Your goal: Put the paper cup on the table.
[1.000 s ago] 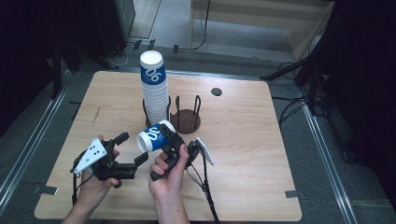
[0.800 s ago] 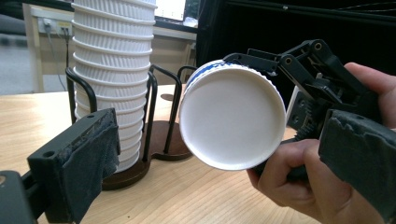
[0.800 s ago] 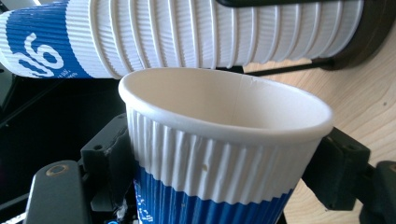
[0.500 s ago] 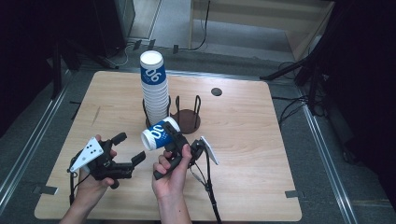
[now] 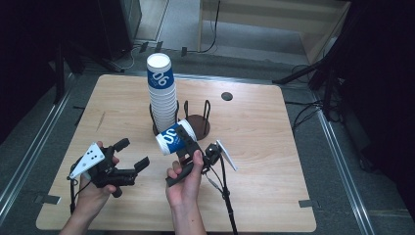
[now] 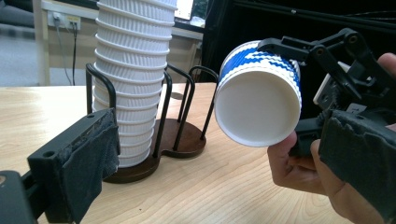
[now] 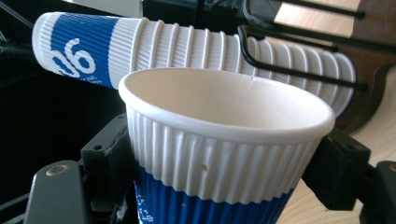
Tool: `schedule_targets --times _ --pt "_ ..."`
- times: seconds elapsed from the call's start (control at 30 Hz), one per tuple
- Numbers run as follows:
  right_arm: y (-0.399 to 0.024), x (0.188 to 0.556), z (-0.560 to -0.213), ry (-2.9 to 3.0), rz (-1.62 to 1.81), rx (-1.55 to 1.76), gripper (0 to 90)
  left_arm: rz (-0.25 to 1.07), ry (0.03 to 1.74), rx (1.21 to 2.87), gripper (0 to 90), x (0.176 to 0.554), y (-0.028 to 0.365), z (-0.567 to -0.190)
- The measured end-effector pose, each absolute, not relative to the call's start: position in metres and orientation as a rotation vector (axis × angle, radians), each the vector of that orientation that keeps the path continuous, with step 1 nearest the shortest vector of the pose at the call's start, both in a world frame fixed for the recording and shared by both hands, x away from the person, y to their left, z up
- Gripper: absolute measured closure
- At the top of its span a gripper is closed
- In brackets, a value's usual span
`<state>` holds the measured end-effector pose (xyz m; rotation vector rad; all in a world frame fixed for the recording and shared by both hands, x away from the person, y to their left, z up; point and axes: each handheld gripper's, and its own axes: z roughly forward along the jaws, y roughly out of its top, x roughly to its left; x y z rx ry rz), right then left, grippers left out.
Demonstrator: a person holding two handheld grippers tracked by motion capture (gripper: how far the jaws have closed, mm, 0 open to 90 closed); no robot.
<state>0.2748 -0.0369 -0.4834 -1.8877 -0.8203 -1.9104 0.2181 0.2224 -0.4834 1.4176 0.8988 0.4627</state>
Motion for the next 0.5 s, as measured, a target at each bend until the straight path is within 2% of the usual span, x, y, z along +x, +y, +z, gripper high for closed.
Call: schedule_targets --times 0.5 --pt "-0.047 0.271 -0.464 -1.082 -2.096 -1.937 20.6 0.457 0.931 1.438 0.0 0.222 0.226 -0.491"
